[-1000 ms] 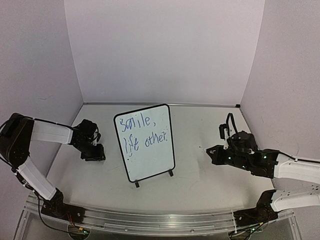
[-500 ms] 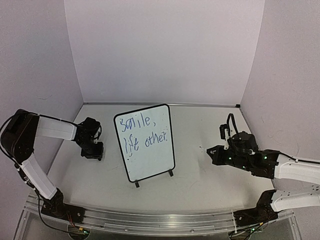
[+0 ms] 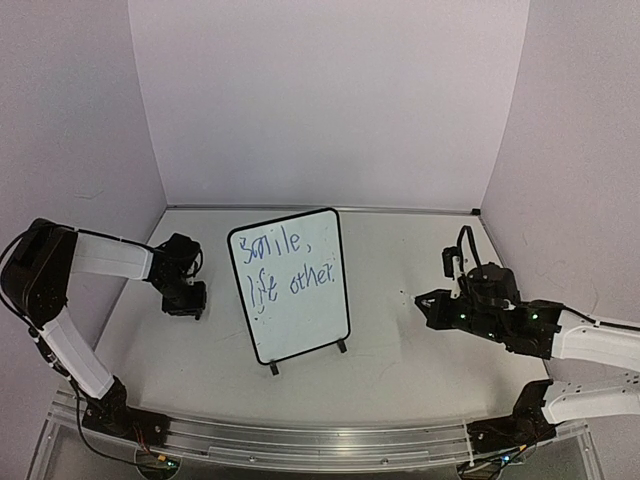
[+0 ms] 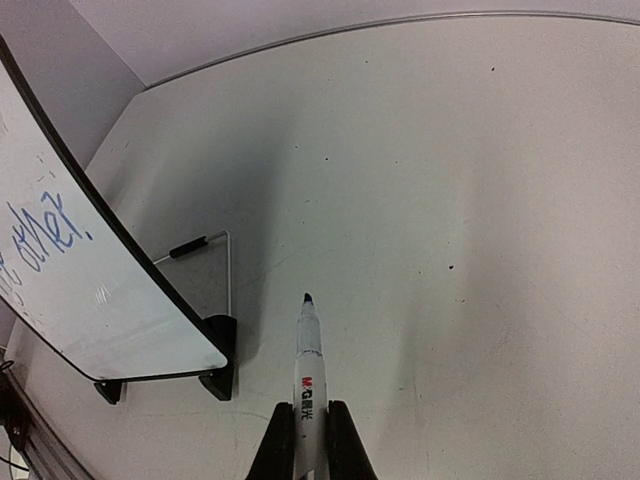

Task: Write a sentence on the whiteboard
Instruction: Pick up the pen cap from the center of the board, then insert the pen cap into the whiteboard marker.

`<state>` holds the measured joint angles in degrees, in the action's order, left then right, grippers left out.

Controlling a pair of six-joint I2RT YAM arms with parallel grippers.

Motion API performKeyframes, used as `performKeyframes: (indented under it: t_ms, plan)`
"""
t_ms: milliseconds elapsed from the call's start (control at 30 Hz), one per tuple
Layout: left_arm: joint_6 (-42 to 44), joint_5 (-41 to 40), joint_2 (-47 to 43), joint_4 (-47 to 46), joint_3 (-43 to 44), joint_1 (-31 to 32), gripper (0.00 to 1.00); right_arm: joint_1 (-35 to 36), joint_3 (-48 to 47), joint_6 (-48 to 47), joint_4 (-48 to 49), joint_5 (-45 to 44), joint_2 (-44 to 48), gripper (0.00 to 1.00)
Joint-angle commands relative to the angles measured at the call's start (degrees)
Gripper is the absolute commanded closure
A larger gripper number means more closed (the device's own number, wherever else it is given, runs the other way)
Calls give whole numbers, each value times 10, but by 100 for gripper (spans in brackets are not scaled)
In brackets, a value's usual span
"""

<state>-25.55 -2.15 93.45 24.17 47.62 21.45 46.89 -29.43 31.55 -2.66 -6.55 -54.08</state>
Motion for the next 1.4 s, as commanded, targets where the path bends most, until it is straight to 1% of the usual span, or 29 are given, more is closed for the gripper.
performKeyframes:
  t_ms: [0,100,200,300,467,600,667,767,867,933,1067,1200,1367]
  plan:
    - [-18,-2,-5,24,-24,2,100,-3,-11,-3,2,0,8,100]
    - [-35,0,-45,18,-40,2,100,-3,-14,-12,1,23,19,100]
    - [-69,15,-110,4,-61,2,100,-2,-13,-33,7,62,42,100]
    - [-106,50,-173,-16,-89,2,100,-2,-8,-54,21,114,74,100]
    - [-176,105,-259,-47,-136,2,100,1,-2,-60,65,183,112,100]
    - [-240,129,-348,-65,-172,3,100,28,-1,-55,106,193,102,100]
    - [-271,140,-397,-73,-182,3,100,62,-6,-58,126,167,85,100]
    - [-316,148,-458,-79,-189,3,100,141,-27,-82,152,93,54,100]
    - [-361,151,-511,-87,-198,3,100,199,-42,-94,205,46,16,100]
    - [-390,155,-542,-97,-206,3,100,231,-54,-99,247,26,-21,100]
    - [-447,173,-577,-139,-230,4,100,310,-106,-138,303,-49,-121,100]
    - [-466,175,-598,-147,-229,4,100,355,-176,-161,346,-106,-229,100]
    - [-477,175,-612,-147,-219,4,100,373,-299,-161,329,-143,-370,100]
